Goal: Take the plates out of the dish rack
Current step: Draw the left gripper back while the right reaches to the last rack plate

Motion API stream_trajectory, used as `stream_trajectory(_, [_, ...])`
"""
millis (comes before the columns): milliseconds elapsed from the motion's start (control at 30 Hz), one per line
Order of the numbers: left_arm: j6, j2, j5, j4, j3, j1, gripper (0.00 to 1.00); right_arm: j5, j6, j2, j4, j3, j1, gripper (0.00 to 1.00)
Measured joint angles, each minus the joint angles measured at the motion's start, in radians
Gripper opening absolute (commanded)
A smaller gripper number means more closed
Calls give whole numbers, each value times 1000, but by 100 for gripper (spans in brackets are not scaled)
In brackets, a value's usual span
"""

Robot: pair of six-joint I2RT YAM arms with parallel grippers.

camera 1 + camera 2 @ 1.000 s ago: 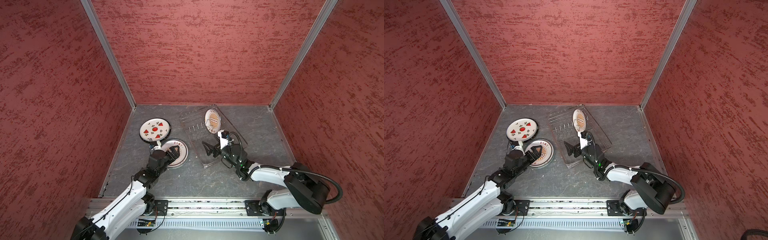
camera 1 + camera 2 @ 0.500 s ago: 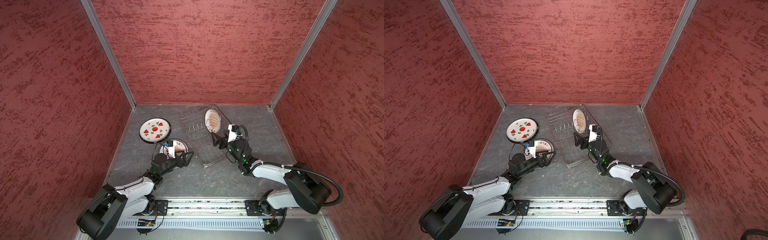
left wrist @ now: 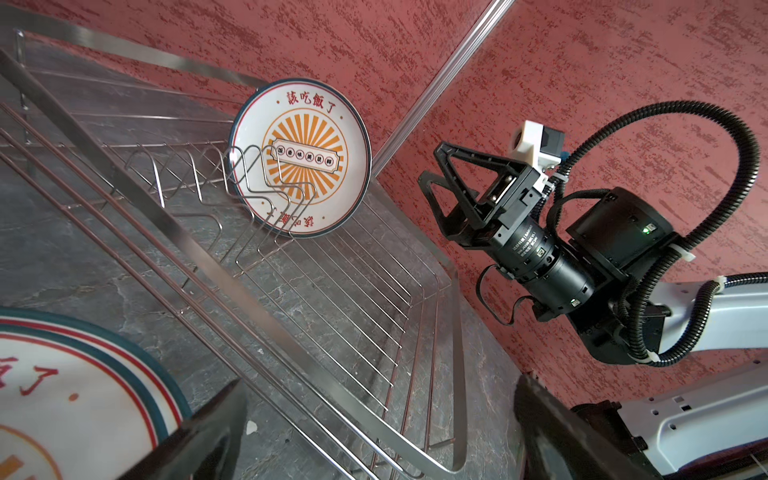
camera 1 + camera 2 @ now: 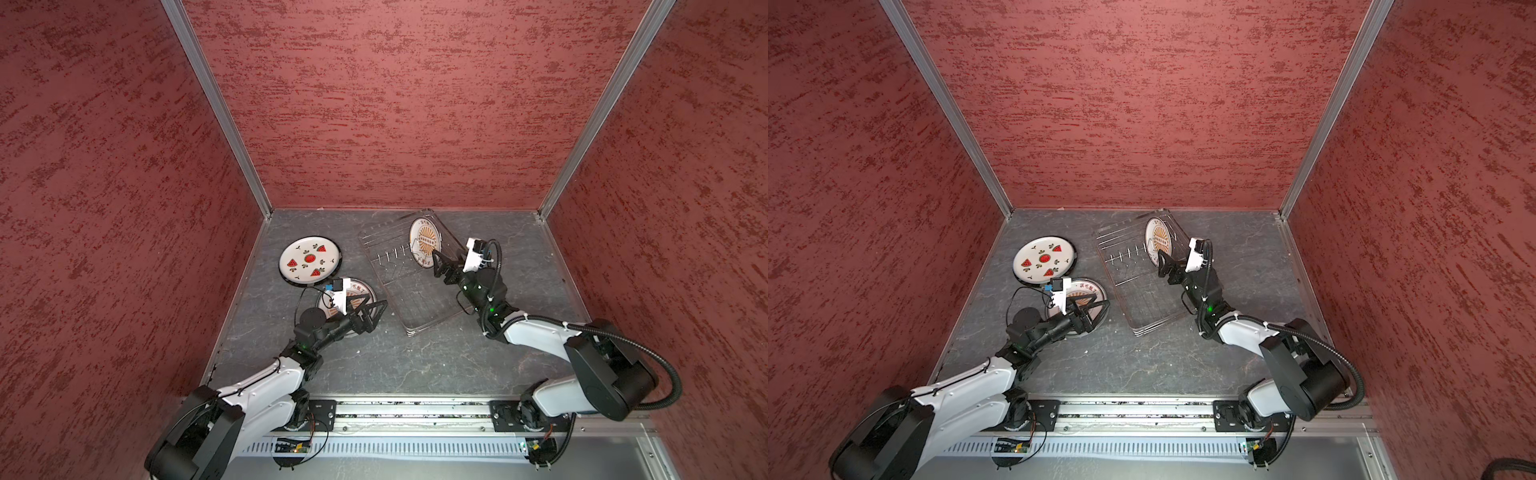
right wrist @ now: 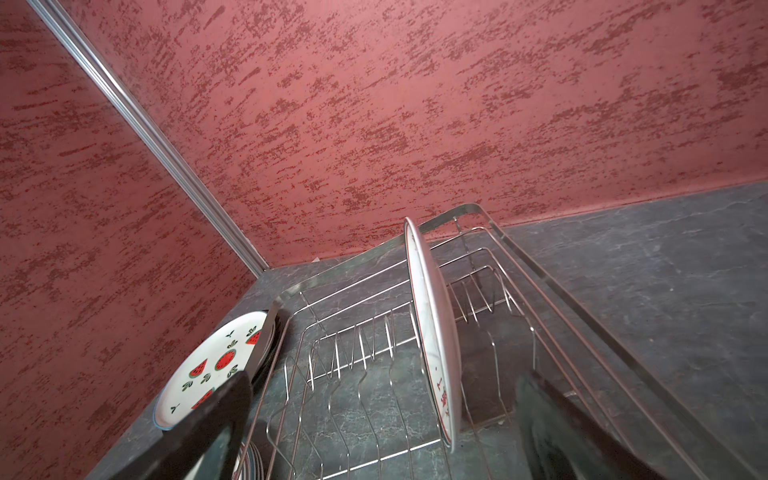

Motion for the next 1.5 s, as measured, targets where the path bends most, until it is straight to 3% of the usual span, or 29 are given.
stream_trajectory(200, [14, -81, -52, -43, -26, 5, 99, -24, 22, 27, 0, 21, -32, 99])
stream_trajectory(400, [15, -143, -86, -82, -41, 5, 99, -21, -5, 123, -98, 169, -36, 92])
stream_trajectory(500, [15, -156, -100, -91, -45, 5, 99, -10, -37, 172, -161, 249, -37, 84])
stream_trajectory(800, [16, -133, -114, -96, -45, 5, 99, 49, -108, 307, -353, 421, -37, 46])
stream_trajectory(1000, [15, -127, -125, -96, -45, 5, 100, 72, -127, 358, -424, 462, -36, 31])
stream_trajectory(1500, [15, -128, -162, -112, -45, 5, 99, 193, -178, 407, -516, 532, 3, 22])
